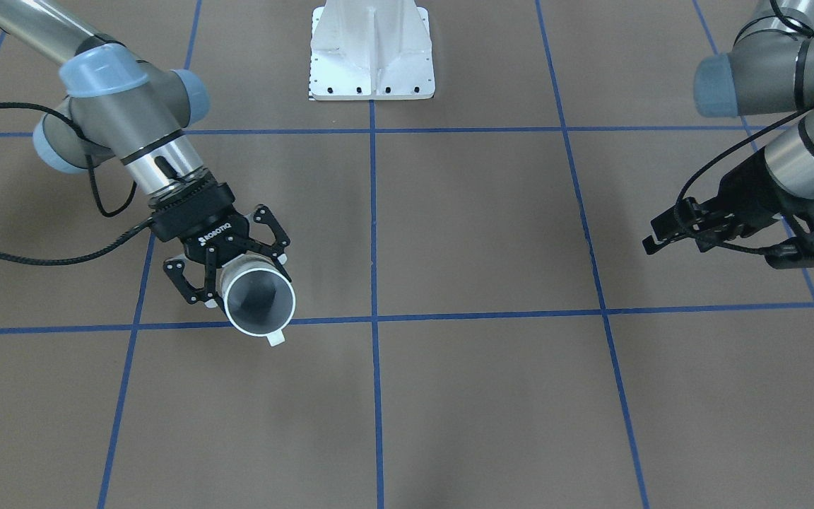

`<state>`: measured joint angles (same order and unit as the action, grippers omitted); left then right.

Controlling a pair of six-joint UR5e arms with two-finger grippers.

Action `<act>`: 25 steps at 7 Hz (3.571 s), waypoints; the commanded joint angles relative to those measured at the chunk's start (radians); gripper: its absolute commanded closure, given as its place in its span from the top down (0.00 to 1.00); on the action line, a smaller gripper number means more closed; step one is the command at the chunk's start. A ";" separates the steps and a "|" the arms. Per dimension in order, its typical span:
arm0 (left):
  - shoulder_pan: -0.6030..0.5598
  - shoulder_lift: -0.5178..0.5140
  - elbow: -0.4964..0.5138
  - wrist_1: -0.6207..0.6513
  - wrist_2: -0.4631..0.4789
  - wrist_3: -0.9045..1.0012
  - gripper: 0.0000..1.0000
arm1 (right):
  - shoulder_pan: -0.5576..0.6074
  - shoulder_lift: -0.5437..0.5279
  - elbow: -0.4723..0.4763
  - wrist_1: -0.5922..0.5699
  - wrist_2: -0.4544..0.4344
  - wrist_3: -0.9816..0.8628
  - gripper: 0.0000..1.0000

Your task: Left arm hands cup to right arm to dump lemon

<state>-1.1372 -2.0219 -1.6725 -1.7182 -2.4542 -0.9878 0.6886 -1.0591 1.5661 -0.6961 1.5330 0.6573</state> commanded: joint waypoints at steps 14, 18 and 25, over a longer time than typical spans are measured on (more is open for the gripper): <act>0.174 -0.460 0.316 -0.095 -0.040 -0.724 0.47 | -0.201 0.278 -0.247 -0.006 -0.381 -0.018 0.18; 0.178 -0.459 0.338 -0.098 -0.040 -0.723 0.47 | -0.230 0.278 -0.236 -0.006 -0.441 -0.018 0.19; 0.208 -0.460 0.340 -0.098 -0.022 -0.721 0.47 | -0.230 0.278 -0.230 -0.005 -0.441 -0.018 0.19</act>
<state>-0.9311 -2.4818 -1.3329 -1.8162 -2.4773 -1.7094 0.4586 -0.7808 1.3360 -0.7018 1.0922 0.6396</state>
